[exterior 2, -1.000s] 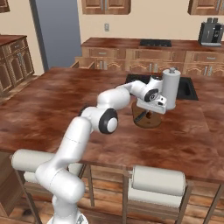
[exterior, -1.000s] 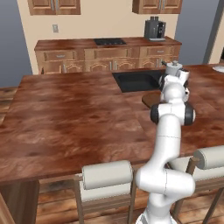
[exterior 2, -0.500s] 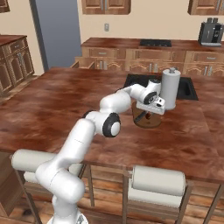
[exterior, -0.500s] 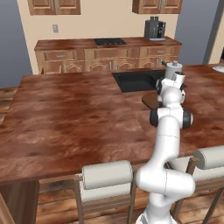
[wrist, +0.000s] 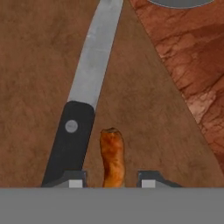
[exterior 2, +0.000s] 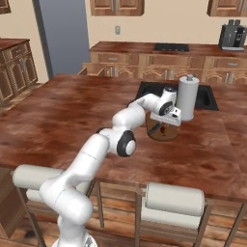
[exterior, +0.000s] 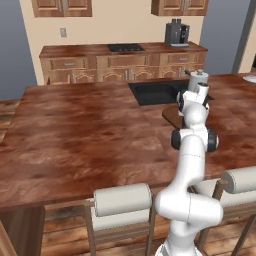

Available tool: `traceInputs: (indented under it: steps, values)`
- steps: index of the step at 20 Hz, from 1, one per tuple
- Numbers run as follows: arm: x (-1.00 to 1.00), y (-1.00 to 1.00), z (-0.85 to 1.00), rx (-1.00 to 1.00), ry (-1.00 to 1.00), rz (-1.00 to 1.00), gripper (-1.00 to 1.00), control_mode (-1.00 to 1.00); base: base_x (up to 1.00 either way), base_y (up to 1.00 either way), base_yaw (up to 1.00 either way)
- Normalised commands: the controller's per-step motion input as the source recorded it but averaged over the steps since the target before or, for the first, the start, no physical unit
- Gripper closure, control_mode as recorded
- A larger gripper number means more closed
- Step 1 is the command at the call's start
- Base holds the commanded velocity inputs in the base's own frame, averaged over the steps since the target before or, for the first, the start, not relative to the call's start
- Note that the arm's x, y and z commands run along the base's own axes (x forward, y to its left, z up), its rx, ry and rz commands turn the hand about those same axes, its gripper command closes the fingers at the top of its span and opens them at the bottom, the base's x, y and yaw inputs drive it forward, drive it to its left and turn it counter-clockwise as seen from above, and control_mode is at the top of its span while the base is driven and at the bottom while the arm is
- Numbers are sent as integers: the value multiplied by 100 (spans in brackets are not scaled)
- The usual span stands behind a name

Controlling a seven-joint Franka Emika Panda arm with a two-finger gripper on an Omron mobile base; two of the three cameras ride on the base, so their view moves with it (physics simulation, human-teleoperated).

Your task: Pick up the knife from the drawer and place it on the cutting board. Then place the meat from the plate to the cutting board.

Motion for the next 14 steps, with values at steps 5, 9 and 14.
traceInputs:
  steps: [5,9,14]
  values:
    - [0,0,5,0,0,0,-100,-100,0,0,0]
    - [-30,5,29,0,0,-6,-100,-100,0,0,0]
    - [-97,42,4,-8,-17,-1,-100,-100,0,0,0]
